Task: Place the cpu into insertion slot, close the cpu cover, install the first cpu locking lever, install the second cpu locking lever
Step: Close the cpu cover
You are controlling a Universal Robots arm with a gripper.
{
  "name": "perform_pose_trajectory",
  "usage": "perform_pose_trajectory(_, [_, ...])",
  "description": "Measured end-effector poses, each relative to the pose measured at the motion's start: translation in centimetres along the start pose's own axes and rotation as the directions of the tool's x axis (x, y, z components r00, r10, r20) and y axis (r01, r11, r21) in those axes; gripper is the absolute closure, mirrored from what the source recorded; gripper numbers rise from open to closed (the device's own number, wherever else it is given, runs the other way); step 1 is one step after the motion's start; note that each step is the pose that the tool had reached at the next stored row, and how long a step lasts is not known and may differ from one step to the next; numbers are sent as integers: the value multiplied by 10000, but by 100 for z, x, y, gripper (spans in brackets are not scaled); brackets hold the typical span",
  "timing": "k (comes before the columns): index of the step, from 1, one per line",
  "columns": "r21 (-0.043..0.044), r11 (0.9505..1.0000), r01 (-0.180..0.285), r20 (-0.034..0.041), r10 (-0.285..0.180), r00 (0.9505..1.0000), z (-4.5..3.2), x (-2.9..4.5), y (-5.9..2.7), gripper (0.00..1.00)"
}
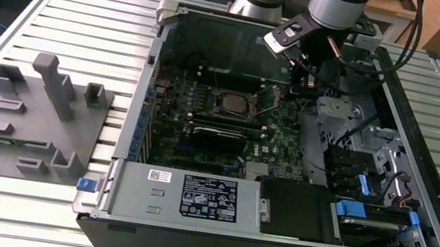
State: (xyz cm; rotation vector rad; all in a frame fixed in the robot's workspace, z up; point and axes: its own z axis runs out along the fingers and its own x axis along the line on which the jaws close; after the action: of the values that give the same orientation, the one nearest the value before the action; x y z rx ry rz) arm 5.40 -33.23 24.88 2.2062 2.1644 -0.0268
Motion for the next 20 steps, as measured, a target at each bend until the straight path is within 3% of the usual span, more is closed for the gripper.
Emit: perform_pose_trajectory(20, [0, 10000, -6, 1, 6, 10000, 60, 40, -2, 89])
